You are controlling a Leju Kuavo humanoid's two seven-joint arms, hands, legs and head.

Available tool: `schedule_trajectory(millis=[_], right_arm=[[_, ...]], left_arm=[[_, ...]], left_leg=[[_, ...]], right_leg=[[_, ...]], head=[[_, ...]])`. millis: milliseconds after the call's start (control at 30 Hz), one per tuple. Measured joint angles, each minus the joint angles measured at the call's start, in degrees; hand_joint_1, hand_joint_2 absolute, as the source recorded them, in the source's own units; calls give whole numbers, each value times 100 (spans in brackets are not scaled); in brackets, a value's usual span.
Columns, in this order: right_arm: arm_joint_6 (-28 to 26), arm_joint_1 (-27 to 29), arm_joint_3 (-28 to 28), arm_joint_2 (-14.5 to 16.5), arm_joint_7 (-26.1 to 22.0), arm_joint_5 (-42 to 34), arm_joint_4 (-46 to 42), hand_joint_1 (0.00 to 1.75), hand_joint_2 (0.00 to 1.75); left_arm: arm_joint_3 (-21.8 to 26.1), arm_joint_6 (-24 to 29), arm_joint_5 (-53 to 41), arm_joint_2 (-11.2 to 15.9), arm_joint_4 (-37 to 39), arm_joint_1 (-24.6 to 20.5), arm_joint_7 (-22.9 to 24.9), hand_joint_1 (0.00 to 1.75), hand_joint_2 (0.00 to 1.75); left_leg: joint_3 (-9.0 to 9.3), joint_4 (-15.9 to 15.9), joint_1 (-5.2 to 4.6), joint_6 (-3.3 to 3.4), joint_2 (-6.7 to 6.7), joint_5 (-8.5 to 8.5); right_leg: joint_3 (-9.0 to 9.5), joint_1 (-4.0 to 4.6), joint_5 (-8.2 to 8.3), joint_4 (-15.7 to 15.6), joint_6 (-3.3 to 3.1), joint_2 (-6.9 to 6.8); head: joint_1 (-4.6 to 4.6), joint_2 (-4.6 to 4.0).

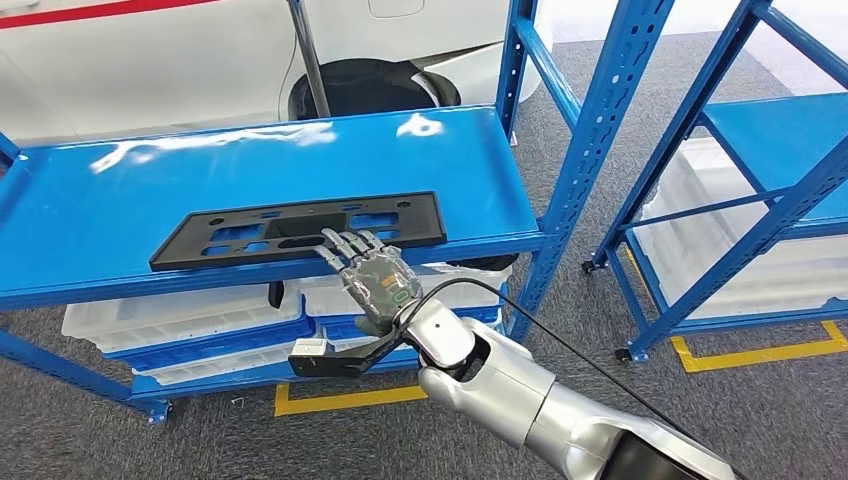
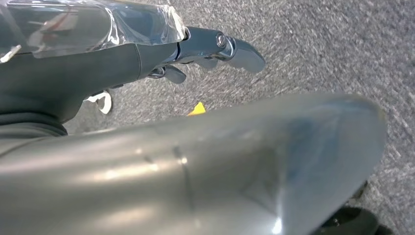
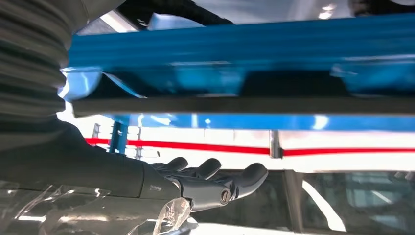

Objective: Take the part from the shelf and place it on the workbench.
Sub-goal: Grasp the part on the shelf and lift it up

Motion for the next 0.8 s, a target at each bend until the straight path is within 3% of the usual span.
schedule_trajectory(millis=[67, 100, 200, 233, 267, 300, 367, 433, 533, 600, 700, 733, 767, 800], right_arm=[[44, -1, 2, 16, -12, 3, -4, 0, 175], [57, -3, 3, 27, -19, 3, -6, 0, 175], [80, 12, 10, 45, -28, 3, -5, 0, 175], [86, 21, 13, 47, -28, 3, -5, 0, 175], [90, 28, 15, 49, -29, 3, -5, 0, 175], [93, 32, 17, 51, -31, 2, -5, 0, 175], [93, 31, 20, 61, -39, -3, -5, 0, 175], [93, 28, 20, 69, -50, -12, -5, 0, 175], [92, 28, 22, 71, -55, -26, -6, 0, 175], [89, 20, 22, 72, -55, -37, -7, 0, 175], [87, 32, 24, 64, -55, -47, -4, 0, 175], [87, 42, 25, 58, -55, -48, -1, 0, 175], [87, 49, 26, 52, -55, -49, 2, 0, 175], [87, 52, 27, 49, -55, -49, 4, 0, 175]], left_arm=[[-1, -5, -3, -1, 0, -2, 0, 0, 0], [-1, -5, -3, -1, 0, -5, 0, 0, 0], [-2, -5, 1, -2, 0, 1, 0, 0, 0], [-3, -5, 5, -2, 0, 7, 0, 0, 0], [-3, -5, 9, -2, 0, 13, 0, 0, 0], [-3, -5, 12, -2, 0, 16, 0, 0, 0], [-3, -5, 13, -1, 0, 15, 0, 0, 0], [-3, -5, 13, 1, 0, 8, 0, 0, 0], [-5, -5, 11, -5, 0, 8, 0, 0, 0], [-5, -4, 8, -10, 0, 4, 0, 0, 0], [-5, -4, 7, -10, 0, -3, 0, 0, 0], [-6, -5, 7, -11, 0, 2, 0, 0, 0], [-7, -5, 7, -13, 0, 8, 0, 0, 0], [-8, -5, 7, -14, 0, 12, 0, 0, 0]], left_leg=[[-46, 125, 20, -52, 15, -93], [-156, 358, 23, -74, 21, -214], [-808, 1559, 20, -105, 30, -655], [-976, 1800, 15, -96, 30, -675], [-1035, 1808, 7, -75, 30, -577], [-973, 1567, -8, -40, 30, -371], [-632, 719, -59, 56, 30, 110], [-393, 173, -111, 122, 29, 296], [-338, 69, -113, 159, 25, 262], [-285, 26, -75, 200, 25, 251], [-229, 12, -61, 248, 29, 217], [-213, 13, -59, 251, 28, 202], [-191, 14, -55, 248, 24, 183], [-160, 14, -50, 236, 19, 160]], right_leg=[[21, -10, -11, -12, -78, 2], [38, -19, -18, -19, -111, 0], [75, 8, -63, -18, -171, -8], [93, 26, -81, -18, -183, -6], [121, 41, -102, -17, -189, 0], [160, 55, -129, -17, -193, 6], [248, 78, -191, -19, -183, 15], [280, 94, -235, -20, -151, 20], [286, 89, -277, -25, -82, 17], [189, 85, -432, 224, -20, 6], [-400, 58, -875, 1327, 45, -2], [-582, 48, -921, 1605, 57, -3], [-678, 38, -857, 1690, 67, -4], [-644, 25, -672, 1520, 72, -5]], head=[[-3, 0], [-6, 0], [-15, 0], [-15, 0], [-15, 0], [-14, 0], [-13, -1], [-12, -1], [-10, 0], [-7, 0], [-3, 0], [-3, 0], [-2, 0], [-2, 0]])
